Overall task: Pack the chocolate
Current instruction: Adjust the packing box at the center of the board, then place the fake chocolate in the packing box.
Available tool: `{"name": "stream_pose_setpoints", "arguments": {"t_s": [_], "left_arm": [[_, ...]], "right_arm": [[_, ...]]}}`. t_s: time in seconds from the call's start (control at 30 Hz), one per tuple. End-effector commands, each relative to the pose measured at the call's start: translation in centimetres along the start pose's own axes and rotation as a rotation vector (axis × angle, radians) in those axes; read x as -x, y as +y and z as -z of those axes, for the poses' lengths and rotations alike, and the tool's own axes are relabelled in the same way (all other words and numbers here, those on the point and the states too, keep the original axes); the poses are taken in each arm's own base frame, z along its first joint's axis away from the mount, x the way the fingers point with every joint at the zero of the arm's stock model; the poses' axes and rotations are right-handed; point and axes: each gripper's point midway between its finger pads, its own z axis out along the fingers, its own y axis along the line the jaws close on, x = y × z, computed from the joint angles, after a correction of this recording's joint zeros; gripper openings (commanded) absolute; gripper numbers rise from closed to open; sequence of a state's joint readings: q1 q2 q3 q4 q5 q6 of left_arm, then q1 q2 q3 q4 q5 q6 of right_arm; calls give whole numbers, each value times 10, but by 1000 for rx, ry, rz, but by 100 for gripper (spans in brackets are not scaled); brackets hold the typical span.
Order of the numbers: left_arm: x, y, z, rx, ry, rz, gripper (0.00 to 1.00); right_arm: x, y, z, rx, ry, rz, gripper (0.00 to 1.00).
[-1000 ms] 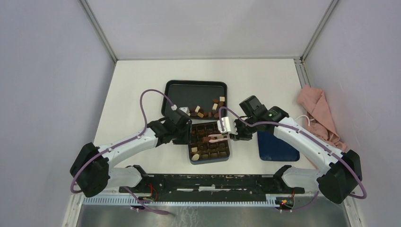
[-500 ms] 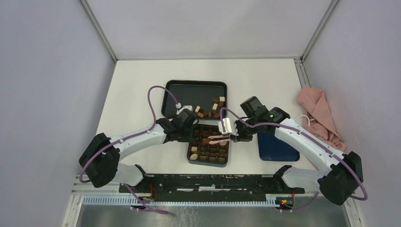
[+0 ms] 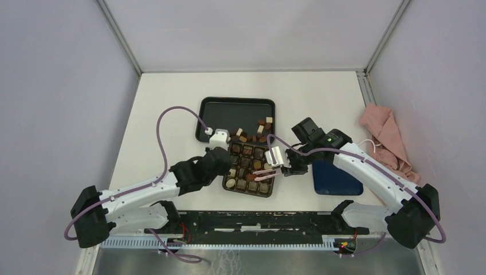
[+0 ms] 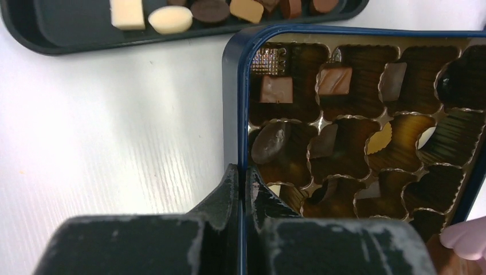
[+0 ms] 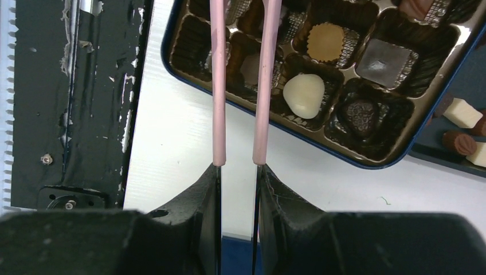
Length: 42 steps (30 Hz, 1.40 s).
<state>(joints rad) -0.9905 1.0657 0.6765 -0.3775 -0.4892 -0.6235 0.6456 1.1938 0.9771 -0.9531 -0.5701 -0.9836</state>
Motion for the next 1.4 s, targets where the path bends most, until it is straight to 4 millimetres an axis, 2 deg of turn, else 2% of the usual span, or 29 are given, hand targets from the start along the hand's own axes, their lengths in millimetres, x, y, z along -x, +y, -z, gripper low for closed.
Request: {"name": "stream_pose_setpoints", "arguments": {"t_s": [0.0,0.2,0.3,0.53,0.73,0.87,1.03,1.37], "left_arm": [[53,-6,9,-25,-269,59,2],[46,-4,4,-1,-241,56,2],[34,0,-2,52,-176,73,2],[3,-11,-16,80,8,84,2],[-9,-8,-22,105,46,74,2],[-18,-7,-27,113,65,68,12],[-23,-4,-30,129,76,63,18],[-17,5,-20,153,55,62,49]], "right_arm": [[28,-7,18,-10,-64,92,10],[31,-11,18,-13,-15,134,10],[27,-12,10,-19,35,150,10],[22,-11,-12,-25,130,190,10],[14,-10,-25,3,164,190,10],[4,-8,-35,29,186,176,11],[0,-11,-43,35,200,171,11],[7,-10,-51,67,199,172,12]]}}
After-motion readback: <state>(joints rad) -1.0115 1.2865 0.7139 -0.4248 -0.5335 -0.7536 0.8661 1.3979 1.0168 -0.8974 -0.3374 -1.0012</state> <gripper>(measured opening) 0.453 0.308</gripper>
